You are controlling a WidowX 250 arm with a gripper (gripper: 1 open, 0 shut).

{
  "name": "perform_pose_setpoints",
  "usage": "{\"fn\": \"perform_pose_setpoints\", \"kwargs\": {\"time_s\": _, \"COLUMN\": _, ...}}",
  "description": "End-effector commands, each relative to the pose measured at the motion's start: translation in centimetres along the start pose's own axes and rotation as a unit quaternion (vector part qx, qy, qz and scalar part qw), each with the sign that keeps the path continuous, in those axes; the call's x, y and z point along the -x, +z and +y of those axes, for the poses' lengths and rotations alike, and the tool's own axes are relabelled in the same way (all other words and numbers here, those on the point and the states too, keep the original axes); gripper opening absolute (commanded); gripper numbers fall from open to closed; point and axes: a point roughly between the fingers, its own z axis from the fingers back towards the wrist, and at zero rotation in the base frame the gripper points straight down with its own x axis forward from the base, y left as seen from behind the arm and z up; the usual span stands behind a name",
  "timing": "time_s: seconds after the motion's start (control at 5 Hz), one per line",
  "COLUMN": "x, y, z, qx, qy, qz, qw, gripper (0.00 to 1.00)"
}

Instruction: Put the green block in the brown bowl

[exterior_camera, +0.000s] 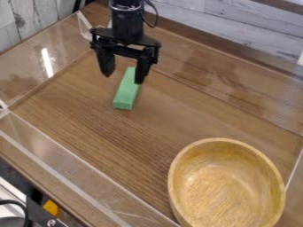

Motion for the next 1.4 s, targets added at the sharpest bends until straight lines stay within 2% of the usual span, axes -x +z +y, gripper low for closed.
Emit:
{"fn": "perform_pose_setpoints", "kwargs": {"time_s": 0.0, "x": -0.31, "y": 2.13, "z": -0.02, "qx": -0.003, "qy": 0.000, "qz": -0.041, "qw": 0.9991, "gripper": 1.00}}
{"fn": "perform_pose_setpoints", "kwargs": {"time_s": 1.2, "x": -0.61, "y": 2.29, "z": 0.08, "qx": -0.009, "qy": 0.008, "qz": -0.054, "qw": 0.9984, "gripper": 1.00}}
